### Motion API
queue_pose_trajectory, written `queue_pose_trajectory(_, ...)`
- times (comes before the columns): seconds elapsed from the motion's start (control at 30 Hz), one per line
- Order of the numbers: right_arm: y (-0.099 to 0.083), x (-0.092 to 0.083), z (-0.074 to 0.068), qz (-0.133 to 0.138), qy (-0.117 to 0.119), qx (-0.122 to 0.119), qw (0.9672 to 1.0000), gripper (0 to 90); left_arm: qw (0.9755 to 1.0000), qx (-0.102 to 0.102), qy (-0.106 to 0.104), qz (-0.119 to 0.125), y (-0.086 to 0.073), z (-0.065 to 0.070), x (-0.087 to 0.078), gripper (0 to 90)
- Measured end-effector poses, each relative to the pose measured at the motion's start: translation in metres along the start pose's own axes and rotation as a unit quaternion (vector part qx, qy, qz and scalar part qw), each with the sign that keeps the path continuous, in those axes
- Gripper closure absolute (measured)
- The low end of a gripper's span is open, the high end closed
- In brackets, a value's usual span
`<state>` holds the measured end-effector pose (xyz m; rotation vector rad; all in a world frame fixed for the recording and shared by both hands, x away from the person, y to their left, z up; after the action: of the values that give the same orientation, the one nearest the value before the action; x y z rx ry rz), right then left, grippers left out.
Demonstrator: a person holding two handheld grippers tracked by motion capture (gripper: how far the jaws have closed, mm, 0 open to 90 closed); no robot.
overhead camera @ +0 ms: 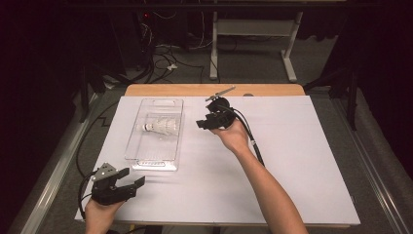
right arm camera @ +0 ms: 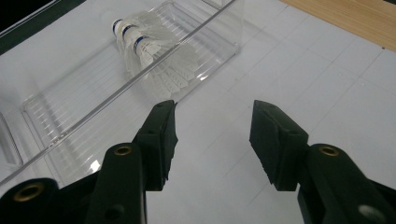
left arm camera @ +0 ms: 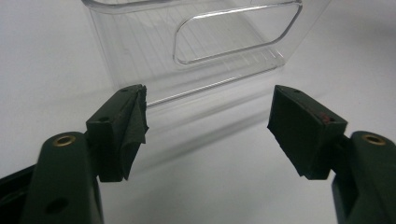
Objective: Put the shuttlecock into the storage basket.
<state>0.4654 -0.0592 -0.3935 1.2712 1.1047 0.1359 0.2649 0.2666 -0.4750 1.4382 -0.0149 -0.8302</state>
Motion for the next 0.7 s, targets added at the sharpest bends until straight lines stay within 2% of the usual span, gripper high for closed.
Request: queue_pose_trajectory(0.7, -0.015, -0.021, 0.018, 0.01, -0.016, 0.02, 0.9996, 51.0, 1.0, 0.001, 0.001, -0.001, 0.0, 0.0, 0.0, 29.2)
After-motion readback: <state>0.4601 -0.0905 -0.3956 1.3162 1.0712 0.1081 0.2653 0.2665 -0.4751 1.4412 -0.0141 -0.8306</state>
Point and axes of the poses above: each handheld gripper's, and its own axes: x roughly forward along the jaws, y roughly out of its top, z roughly to its right, the point moved 1 cm from there along x, roughly forward along the jaws, and after that the axes turned 11 degrees about z, right-handed, at the moved point
